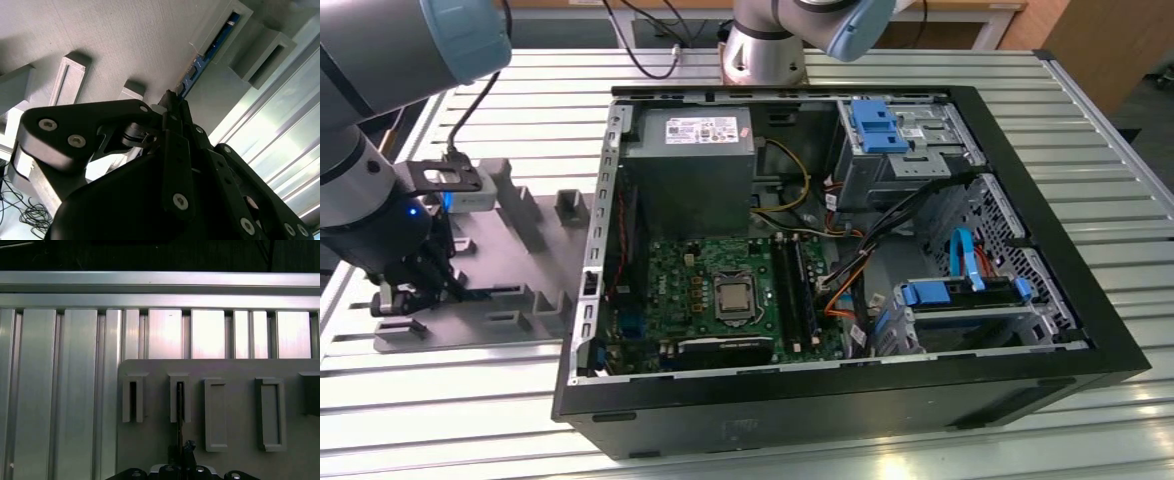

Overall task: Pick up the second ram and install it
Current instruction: 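Pick up the second ram and move it above second insertion slot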

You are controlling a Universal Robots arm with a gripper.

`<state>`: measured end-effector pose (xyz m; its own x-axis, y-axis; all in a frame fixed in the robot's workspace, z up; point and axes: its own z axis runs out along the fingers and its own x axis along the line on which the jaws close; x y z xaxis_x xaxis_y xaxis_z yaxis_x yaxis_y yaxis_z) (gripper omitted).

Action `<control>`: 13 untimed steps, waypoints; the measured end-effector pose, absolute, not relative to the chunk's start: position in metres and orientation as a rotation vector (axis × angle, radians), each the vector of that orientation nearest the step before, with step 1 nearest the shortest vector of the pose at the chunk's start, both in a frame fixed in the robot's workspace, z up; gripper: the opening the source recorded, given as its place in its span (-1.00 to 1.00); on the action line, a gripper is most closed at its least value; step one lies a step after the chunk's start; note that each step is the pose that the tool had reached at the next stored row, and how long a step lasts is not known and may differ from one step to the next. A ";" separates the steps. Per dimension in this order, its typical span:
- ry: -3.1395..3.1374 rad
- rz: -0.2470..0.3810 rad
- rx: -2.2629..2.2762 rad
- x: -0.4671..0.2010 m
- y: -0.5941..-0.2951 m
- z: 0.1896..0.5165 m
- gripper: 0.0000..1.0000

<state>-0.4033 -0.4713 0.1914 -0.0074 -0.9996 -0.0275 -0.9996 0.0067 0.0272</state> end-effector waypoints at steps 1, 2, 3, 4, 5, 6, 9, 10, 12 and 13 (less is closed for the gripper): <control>2.229 0.061 -2.213 -0.403 -0.471 0.191 -0.73; 2.229 0.061 -2.213 -0.403 -0.471 0.191 -0.73; 2.229 0.061 -2.213 -0.403 -0.471 0.191 -0.73; 2.229 0.061 -2.213 -0.403 -0.471 0.191 -0.73; 2.229 0.061 -2.213 -0.403 -0.471 0.191 -0.73; 2.229 0.061 -2.213 -0.403 -0.471 0.191 -0.73; 2.229 0.061 -2.212 -0.403 -0.471 0.191 -0.73; 2.231 0.061 -2.210 -0.403 -0.471 0.191 -0.73; 2.241 0.061 -2.200 -0.403 -0.471 0.191 -0.73; 2.248 0.061 -2.193 -0.403 -0.471 0.191 -0.73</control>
<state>-0.4033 -0.4713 0.1914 -0.0251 -0.9993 -0.0275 -0.9993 0.0244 0.0271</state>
